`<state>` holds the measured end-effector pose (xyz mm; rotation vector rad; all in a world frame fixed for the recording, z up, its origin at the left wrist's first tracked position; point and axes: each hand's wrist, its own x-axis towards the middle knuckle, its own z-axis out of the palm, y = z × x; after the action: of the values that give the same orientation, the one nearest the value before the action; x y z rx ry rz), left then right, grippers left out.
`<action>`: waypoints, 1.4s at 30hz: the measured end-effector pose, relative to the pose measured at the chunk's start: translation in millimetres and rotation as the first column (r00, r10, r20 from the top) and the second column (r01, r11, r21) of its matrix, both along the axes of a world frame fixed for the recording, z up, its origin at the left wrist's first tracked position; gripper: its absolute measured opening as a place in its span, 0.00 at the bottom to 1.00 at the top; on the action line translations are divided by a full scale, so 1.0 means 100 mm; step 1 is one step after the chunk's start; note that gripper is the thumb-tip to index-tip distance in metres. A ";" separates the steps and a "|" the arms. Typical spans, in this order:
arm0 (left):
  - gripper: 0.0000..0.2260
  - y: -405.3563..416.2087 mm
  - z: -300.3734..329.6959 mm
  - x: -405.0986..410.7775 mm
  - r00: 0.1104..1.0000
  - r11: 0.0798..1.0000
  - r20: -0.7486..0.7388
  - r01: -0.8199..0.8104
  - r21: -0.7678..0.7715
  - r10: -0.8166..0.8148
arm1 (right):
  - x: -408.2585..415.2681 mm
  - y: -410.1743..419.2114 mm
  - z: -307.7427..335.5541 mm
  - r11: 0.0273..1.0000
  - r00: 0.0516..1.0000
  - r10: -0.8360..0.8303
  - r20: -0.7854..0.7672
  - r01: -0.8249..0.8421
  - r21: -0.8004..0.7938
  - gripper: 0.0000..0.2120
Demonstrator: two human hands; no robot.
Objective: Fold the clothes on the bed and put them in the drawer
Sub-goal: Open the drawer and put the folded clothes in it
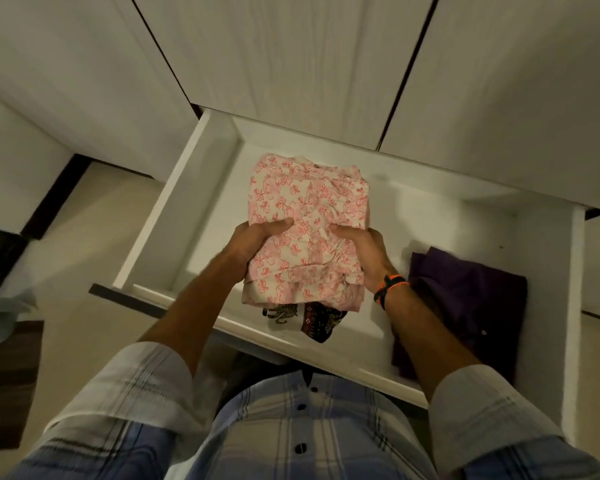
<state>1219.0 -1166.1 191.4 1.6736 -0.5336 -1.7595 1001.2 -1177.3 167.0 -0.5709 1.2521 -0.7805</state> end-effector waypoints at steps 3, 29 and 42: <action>0.32 -0.28 -0.13 0.37 0.999 0.999 -0.022 0.037 0.001 -0.037 | 0.36 -0.14 -0.08 0.999 0.999 -0.043 -0.030 0.043 0.002 0.20; 0.31 -1.58 -1.51 2.13 0.952 0.938 0.108 0.255 0.234 -0.286 | 2.10 -1.05 -1.43 0.949 0.962 -0.087 -0.258 0.159 0.274 0.40; 0.40 -1.28 -1.72 1.97 0.228 0.579 0.871 0.812 0.077 -0.436 | 2.44 -0.80 -1.53 0.887 0.174 0.116 -0.978 -0.462 0.023 0.35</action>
<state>1415.8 -1293.9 19.2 2.0256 -2.2007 -0.9489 1245.2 -1257.2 14.3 -1.7064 2.0970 -0.1423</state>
